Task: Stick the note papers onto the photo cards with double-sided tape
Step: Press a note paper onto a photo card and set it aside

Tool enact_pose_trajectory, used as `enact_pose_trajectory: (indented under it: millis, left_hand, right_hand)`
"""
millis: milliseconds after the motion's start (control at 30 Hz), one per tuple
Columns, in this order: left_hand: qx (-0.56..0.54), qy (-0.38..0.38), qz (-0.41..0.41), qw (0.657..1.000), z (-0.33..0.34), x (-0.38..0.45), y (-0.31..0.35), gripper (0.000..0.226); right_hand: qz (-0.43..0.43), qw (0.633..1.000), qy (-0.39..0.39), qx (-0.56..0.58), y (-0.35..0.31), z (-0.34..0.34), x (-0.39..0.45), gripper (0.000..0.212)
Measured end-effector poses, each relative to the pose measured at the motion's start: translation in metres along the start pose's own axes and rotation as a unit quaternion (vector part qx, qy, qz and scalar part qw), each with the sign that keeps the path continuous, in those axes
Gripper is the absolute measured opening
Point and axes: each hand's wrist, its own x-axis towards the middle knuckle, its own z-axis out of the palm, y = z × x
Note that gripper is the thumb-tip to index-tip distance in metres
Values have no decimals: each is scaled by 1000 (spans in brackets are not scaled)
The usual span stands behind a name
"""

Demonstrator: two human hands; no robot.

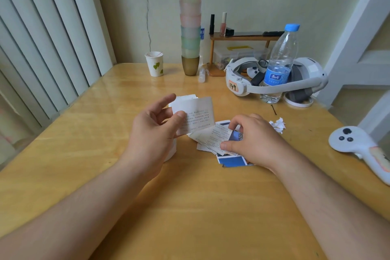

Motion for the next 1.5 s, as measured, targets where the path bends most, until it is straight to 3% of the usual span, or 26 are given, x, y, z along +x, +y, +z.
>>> enact_pose_trajectory:
  millis: [233, 400, 467, 633, 800, 900, 967, 1100, 1233, 1333, 1500]
  left_hand:
    - [30, -2, 11, 999, 2, -5, 4, 22]
    - [18, -4, 2, 1000, 3, -9, 10, 39]
    - [20, -12, 4, 1000, 4, -10, 13, 43]
    - [19, -25, -8, 999, 4, -11, 13, 49]
    - [-5, -40, -25, 999, 4, -11, 8, 47]
    - [-12, -63, -30, 997, 6, -13, 6, 36]
    - [-24, -95, -38, 994, 7, -14, 6, 37]
    - [-84, -130, -59, 986, 7, -17, 10, 42]
    - [-78, -162, -52, 982, 6, -17, 8, 49]
    - [-15, -136, -19, 990, 9, -18, 8, 24]
    - [-17, -126, -10, 992, 11, -18, 6, 21]
  right_hand:
    - [-4, 995, 45, 87, 0, -6, -1, 10]
    - [33, 975, 26, 218, 4, -18, 2, 5]
    - [41, 960, 55, 271, 5, -23, 3, 11]
    - [42, 884, 141, 444, 2, -38, 2, 25]
    - [-33, 793, 69, 604, -5, -46, -5, 26]
    - [-72, 807, 27, 585, -11, -39, -12, 22]
    - [-90, 838, 8, 538, -13, -31, -12, 18]
    - [-117, 880, 0, 460, -16, -20, -12, 33]
    - [-110, 893, 12, 435, -19, -18, -13, 25]
    - [-105, 899, 29, 423, -19, -18, -12, 14]
    - [-106, 911, 69, 393, -18, -10, -11, 8]
